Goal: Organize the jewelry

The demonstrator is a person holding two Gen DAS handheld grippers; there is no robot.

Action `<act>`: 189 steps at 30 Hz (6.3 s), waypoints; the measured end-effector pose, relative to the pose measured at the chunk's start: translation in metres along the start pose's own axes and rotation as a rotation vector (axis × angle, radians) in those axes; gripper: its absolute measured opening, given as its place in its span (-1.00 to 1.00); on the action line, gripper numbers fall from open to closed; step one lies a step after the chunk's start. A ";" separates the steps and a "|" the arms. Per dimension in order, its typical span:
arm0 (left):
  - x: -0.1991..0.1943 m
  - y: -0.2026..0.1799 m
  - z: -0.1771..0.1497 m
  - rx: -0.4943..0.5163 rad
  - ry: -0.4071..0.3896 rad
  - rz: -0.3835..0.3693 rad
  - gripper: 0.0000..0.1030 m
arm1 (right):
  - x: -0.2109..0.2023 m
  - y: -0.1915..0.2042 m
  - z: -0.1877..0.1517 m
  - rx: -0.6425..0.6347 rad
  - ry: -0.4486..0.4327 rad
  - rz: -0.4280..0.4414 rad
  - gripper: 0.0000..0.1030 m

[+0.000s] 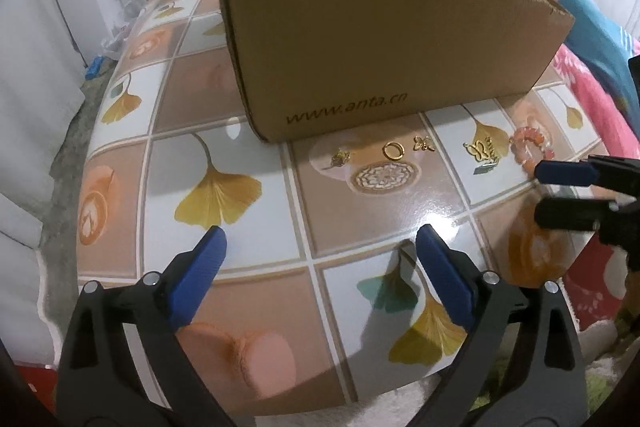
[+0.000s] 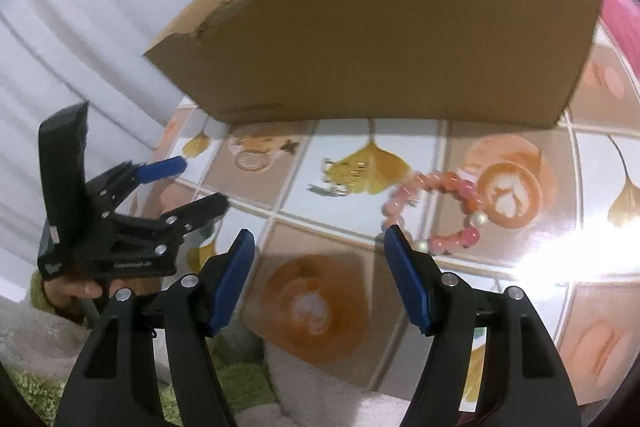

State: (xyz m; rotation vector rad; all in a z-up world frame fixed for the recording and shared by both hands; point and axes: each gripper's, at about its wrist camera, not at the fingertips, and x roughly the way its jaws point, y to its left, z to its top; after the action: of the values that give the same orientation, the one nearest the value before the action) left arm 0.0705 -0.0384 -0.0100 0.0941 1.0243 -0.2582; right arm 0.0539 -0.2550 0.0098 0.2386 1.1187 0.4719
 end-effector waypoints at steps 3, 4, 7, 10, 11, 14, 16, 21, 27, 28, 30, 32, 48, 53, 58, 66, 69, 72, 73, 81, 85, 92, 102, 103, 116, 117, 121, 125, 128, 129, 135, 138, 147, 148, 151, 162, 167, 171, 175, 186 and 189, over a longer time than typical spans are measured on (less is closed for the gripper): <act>0.002 -0.004 -0.001 0.025 0.002 0.021 0.84 | -0.010 -0.017 0.000 0.053 -0.019 -0.016 0.28; 0.003 -0.004 -0.001 0.023 0.002 0.021 0.84 | -0.013 -0.022 -0.001 0.065 -0.022 -0.027 0.28; 0.003 -0.004 0.000 0.029 0.002 0.020 0.84 | -0.026 -0.031 -0.001 0.066 -0.040 -0.048 0.28; 0.003 -0.004 0.000 0.029 0.006 0.020 0.84 | -0.040 -0.022 0.001 -0.023 -0.073 -0.099 0.27; 0.003 -0.004 0.000 0.028 0.006 0.021 0.84 | -0.042 -0.018 0.002 -0.067 -0.087 -0.130 0.27; 0.004 -0.003 0.002 0.025 0.005 0.023 0.84 | -0.036 -0.007 0.007 -0.184 -0.089 -0.216 -0.06; 0.005 -0.005 0.003 0.025 0.006 0.024 0.84 | -0.036 -0.013 0.009 -0.215 -0.065 -0.239 -0.34; 0.006 -0.005 0.004 0.026 0.001 0.025 0.85 | -0.022 -0.017 0.011 -0.254 -0.020 -0.252 -0.71; 0.006 -0.006 0.004 0.027 0.000 0.025 0.86 | -0.023 -0.027 0.010 -0.242 -0.021 -0.243 -0.85; 0.006 -0.006 0.004 0.027 0.000 0.025 0.86 | -0.024 -0.029 0.010 -0.228 -0.026 -0.237 -0.86; 0.006 -0.007 0.004 0.028 -0.002 0.025 0.86 | -0.030 -0.037 0.012 -0.187 -0.042 -0.225 -0.94; 0.007 -0.007 0.005 0.029 -0.004 0.024 0.86 | -0.041 -0.049 0.016 -0.124 -0.071 -0.195 -0.95; 0.006 -0.002 0.004 0.035 -0.009 0.020 0.86 | -0.025 -0.022 0.009 -0.332 0.000 -0.243 -0.34; 0.006 -0.003 0.004 0.035 -0.010 0.019 0.86 | -0.015 -0.027 0.005 -0.343 0.045 -0.265 -0.80; 0.006 -0.002 0.004 0.035 -0.011 0.019 0.86 | -0.037 -0.041 0.012 -0.226 -0.015 -0.162 -0.81; 0.006 -0.002 0.004 0.036 -0.011 0.019 0.86 | -0.092 -0.095 0.029 0.101 -0.208 0.064 -0.81; 0.006 -0.002 0.004 0.035 -0.012 0.019 0.86 | -0.115 -0.094 0.036 0.099 -0.282 0.018 -0.81; 0.006 -0.002 0.004 0.035 -0.013 0.020 0.86 | -0.124 -0.086 0.042 0.018 -0.314 -0.128 -0.81; 0.006 -0.002 0.004 0.035 -0.012 0.020 0.86 | -0.121 -0.081 0.042 -0.023 -0.307 -0.194 -0.81; 0.007 0.000 0.005 0.035 -0.010 0.021 0.86 | -0.041 -0.068 0.025 -0.118 -0.082 -0.304 -0.80; 0.008 0.000 0.006 0.036 -0.010 0.020 0.87 | -0.064 -0.071 0.026 -0.075 -0.143 -0.288 -0.31; 0.009 -0.001 0.005 0.036 -0.011 0.020 0.87 | -0.090 -0.085 0.021 0.039 -0.190 -0.261 0.19; 0.009 -0.004 0.005 0.024 0.003 0.032 0.87 | -0.056 -0.100 0.006 0.104 -0.077 -0.533 0.57; 0.009 -0.004 0.005 0.017 0.006 0.035 0.87 | -0.056 -0.102 0.006 0.100 -0.076 -0.537 0.64; 0.008 -0.005 0.003 0.014 -0.005 0.037 0.87 | -0.040 -0.103 0.008 0.032 -0.005 -0.575 0.87; 0.008 -0.005 0.002 0.018 -0.008 0.035 0.87 | -0.041 -0.104 0.008 0.038 -0.006 -0.565 0.87; 0.005 -0.003 0.000 0.036 -0.013 0.023 0.87 | -0.042 -0.105 0.006 0.030 -0.017 -0.543 0.87; 0.004 -0.001 0.000 0.040 -0.016 0.020 0.87 | -0.059 -0.097 0.004 0.024 -0.091 -0.525 0.87; 0.005 0.000 0.001 0.043 -0.014 0.018 0.87 | -0.069 -0.079 0.001 -0.015 -0.145 -0.443 0.87; 0.005 0.000 0.001 0.042 -0.013 0.018 0.87 | -0.070 -0.067 -0.003 -0.045 -0.165 -0.390 0.87; 0.005 0.000 0.002 0.042 -0.015 0.019 0.87 | -0.045 -0.034 -0.015 -0.129 -0.123 -0.316 0.32; 0.006 0.000 0.004 0.041 -0.013 0.020 0.87 | -0.037 -0.036 -0.016 -0.097 -0.099 -0.299 -0.05; 0.006 0.000 0.004 0.040 -0.014 0.020 0.87 | -0.029 -0.035 -0.022 -0.113 -0.076 -0.334 -0.53; 0.006 0.000 0.004 0.040 -0.014 0.020 0.87 | -0.028 -0.034 -0.023 -0.116 -0.078 -0.335 -0.53; 0.006 -0.001 0.004 0.042 -0.015 0.020 0.87 | -0.029 -0.036 -0.023 -0.121 -0.081 -0.342 -0.66; -0.014 -0.024 0.005 0.181 -0.129 0.031 0.86 | -0.028 -0.038 -0.021 -0.117 -0.081 -0.301 -0.79; -0.012 -0.046 0.009 0.282 -0.141 0.016 0.84 | -0.022 -0.029 -0.018 -0.136 -0.083 -0.273 -0.79; -0.010 -0.054 0.012 0.336 -0.157 0.031 0.46 | -0.018 -0.026 -0.015 -0.136 -0.082 -0.252 -0.79; -0.007 -0.050 0.023 0.312 -0.146 -0.019 0.10 | -0.017 -0.024 -0.012 -0.134 -0.082 -0.235 -0.79; 0.010 -0.050 0.032 0.309 -0.070 -0.059 -0.60 | -0.011 -0.019 -0.006 -0.136 -0.077 -0.199 -0.79; 0.012 -0.048 0.034 0.297 -0.054 -0.062 -0.66 | -0.010 -0.017 -0.004 -0.133 -0.078 -0.192 -0.79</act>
State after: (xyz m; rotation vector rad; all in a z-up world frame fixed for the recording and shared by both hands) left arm 0.0922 -0.0937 -0.0002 0.3225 0.9306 -0.4662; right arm 0.0507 -0.2750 0.0093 0.0320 1.0183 0.3610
